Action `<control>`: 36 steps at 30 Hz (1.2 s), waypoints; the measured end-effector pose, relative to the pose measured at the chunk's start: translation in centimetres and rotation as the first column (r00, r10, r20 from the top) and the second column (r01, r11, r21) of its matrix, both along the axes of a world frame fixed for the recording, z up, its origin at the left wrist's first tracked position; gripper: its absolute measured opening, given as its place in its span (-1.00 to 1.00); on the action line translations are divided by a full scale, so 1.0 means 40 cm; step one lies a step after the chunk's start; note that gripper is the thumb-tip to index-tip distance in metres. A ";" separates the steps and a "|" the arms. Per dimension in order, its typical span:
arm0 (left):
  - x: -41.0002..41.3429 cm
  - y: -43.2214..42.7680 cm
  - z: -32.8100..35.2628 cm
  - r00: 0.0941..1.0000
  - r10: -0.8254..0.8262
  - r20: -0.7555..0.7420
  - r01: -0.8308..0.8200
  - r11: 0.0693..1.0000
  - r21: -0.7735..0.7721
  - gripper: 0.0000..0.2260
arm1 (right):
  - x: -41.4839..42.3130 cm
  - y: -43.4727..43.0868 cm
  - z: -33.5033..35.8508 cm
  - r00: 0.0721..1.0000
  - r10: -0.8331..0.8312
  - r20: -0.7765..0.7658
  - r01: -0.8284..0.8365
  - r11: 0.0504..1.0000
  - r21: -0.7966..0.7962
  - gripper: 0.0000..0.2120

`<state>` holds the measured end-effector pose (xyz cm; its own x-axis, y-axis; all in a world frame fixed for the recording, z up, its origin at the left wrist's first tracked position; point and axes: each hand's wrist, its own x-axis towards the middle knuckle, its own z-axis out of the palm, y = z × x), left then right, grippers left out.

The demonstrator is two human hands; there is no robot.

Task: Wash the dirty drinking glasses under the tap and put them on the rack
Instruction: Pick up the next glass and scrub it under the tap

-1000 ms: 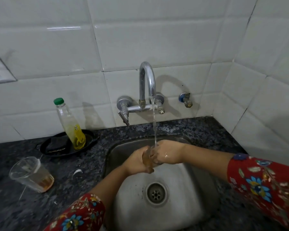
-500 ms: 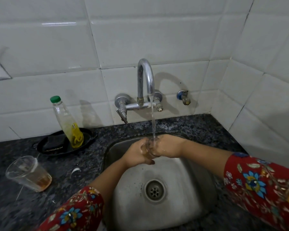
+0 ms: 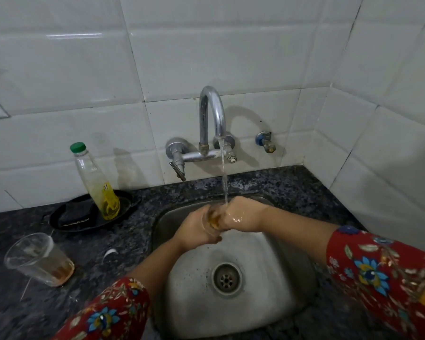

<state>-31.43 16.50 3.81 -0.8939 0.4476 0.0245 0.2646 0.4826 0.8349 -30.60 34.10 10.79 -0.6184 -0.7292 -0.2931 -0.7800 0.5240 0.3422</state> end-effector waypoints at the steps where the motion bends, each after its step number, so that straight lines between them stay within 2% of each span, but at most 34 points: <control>1: 0.007 0.001 0.002 1.000 0.012 0.007 -0.011 0.999 -0.037 -0.45 | 0.004 0.000 -0.015 1.000 -0.011 -0.009 0.010 1.000 -0.019 -0.73; 2: 0.017 0.008 0.004 0.999 0.050 -0.002 -0.050 0.994 -0.095 -0.49 | 0.011 -0.010 -0.027 0.991 -0.125 0.055 0.130 0.987 -0.090 -0.72; 3: 0.027 0.018 0.003 0.994 0.103 -0.040 -0.109 0.978 -0.180 -0.56 | 0.022 -0.028 -0.038 0.943 -0.269 0.196 0.302 0.939 -0.163 -0.72; 4: 0.037 0.030 0.005 0.984 0.148 -0.101 -0.169 0.955 -0.243 -0.60 | 0.036 -0.044 -0.047 0.849 -0.370 0.378 0.464 0.863 -0.197 -0.71; 5: 0.042 0.039 0.002 0.973 0.186 -0.136 -0.216 0.941 -0.259 -0.62 | 0.042 -0.053 -0.056 0.771 -0.399 0.497 0.551 0.809 -0.205 -0.68; 6: 0.044 0.043 0.000 0.969 0.208 -0.131 -0.234 0.944 -0.232 -0.62 | 0.041 -0.053 -0.063 0.755 -0.375 0.537 0.555 0.802 -0.220 -0.66; 7: 0.045 0.044 0.002 0.978 0.197 -0.063 -0.205 0.963 -0.173 -0.60 | 0.039 -0.043 -0.063 0.769 -0.352 0.533 0.538 0.807 -0.243 -0.65; 8: 0.039 0.039 -0.001 0.990 0.140 0.032 -0.137 0.987 -0.085 -0.55 | 0.037 -0.028 -0.057 0.842 -0.320 0.435 0.449 0.862 -0.235 -0.67; 10: 0.014 0.026 -0.016 0.992 -0.010 0.129 0.006 0.999 0.032 -0.42 | 0.022 0.004 -0.059 0.984 -0.150 0.098 0.164 0.975 -0.151 -0.76; 11: 0.006 0.023 -0.025 0.990 -0.033 0.138 0.032 0.999 0.014 -0.40 | 0.014 0.021 -0.065 0.999 -0.048 0.017 0.049 0.993 -0.110 -0.78; 12: 0.005 0.028 -0.027 0.990 -0.023 0.137 0.025 1.000 -0.017 -0.43 | 0.012 0.027 -0.065 1.000 -0.030 0.006 0.030 0.997 -0.078 -0.79; 14: 0.027 0.051 -0.020 0.991 0.102 0.088 -0.092 0.990 -0.107 -0.58 | 0.023 0.008 -0.070 0.984 -0.169 0.061 0.174 0.981 -0.087 -0.77; 16: 0.053 0.079 -0.008 0.965 0.262 -0.014 -0.260 0.948 -0.183 -0.69 | 0.034 -0.022 -0.083 0.910 -0.322 0.260 0.355 0.930 -0.092 -0.73; 18: 0.065 0.091 -0.006 0.948 0.318 -0.021 -0.318 0.939 -0.129 -0.68 | 0.038 -0.025 -0.089 0.888 -0.329 0.322 0.395 0.904 -0.163 -0.69; 19: 0.062 0.086 -0.008 0.959 0.281 0.027 -0.279 0.958 -0.070 -0.64 | 0.035 -0.012 -0.076 0.903 -0.313 0.295 0.376 0.907 -0.190 -0.71; 21: 0.052 0.068 -0.012 0.980 0.149 0.129 -0.146 0.989 -0.033 -0.50 | 0.017 0.022 -0.058 0.972 -0.191 0.133 0.206 0.973 -0.105 -0.76; 23: 0.051 0.063 -0.016 0.976 0.158 0.147 -0.155 0.987 -0.030 -0.49 | 0.015 0.044 -0.051 0.996 -0.074 0.039 0.076 0.996 -0.045 -0.75; 25: 0.071 0.081 -0.018 0.961 0.268 0.069 -0.264 0.963 -0.054 -0.56 | 0.014 0.034 -0.076 0.988 -0.123 0.095 0.131 0.988 -0.086 -0.73; 26: 0.079 0.090 -0.025 0.946 0.322 0.029 -0.318 0.944 -0.082 -0.59 | 0.018 0.025 -0.085 0.973 -0.150 0.174 0.169 0.981 -0.098 -0.74; 28: 0.081 0.090 -0.027 0.933 0.360 0.030 -0.357 0.932 -0.064 -0.58 | 0.010 0.025 -0.099 0.965 -0.128 0.228 0.167 0.973 -0.161 -0.75; 29: 0.074 0.079 -0.027 0.943 0.327 0.063 -0.324 0.945 -0.045 -0.52 | 0.004 0.033 -0.096 0.973 -0.105 0.205 0.144 0.971 -0.189 -0.74; 31: 0.056 0.058 -0.026 0.970 0.218 0.111 -0.210 0.975 -0.074 -0.41 | -0.005 0.050 -0.078 0.995 0.001 0.099 0.013 0.990 -0.137 -0.73; 33: 0.058 0.061 -0.018 0.971 0.208 0.122 -0.195 0.975 -0.111 -0.42 | 0.000 0.053 -0.080 0.999 0.004 0.039 0.000 0.995 -0.101 -0.73; 34: 0.064 0.068 -0.019 0.962 0.252 0.100 -0.243 0.965 -0.098 -0.49 | 0.007 0.040 -0.084 0.997 -0.042 0.061 0.048 0.992 -0.116 -0.74; 36: 0.081 0.085 -0.009 0.926 0.376 0.028 -0.372 0.924 -0.085 -0.62 | 0.018 0.016 -0.097 0.968 -0.108 0.227 0.152 0.971 -0.182 -0.72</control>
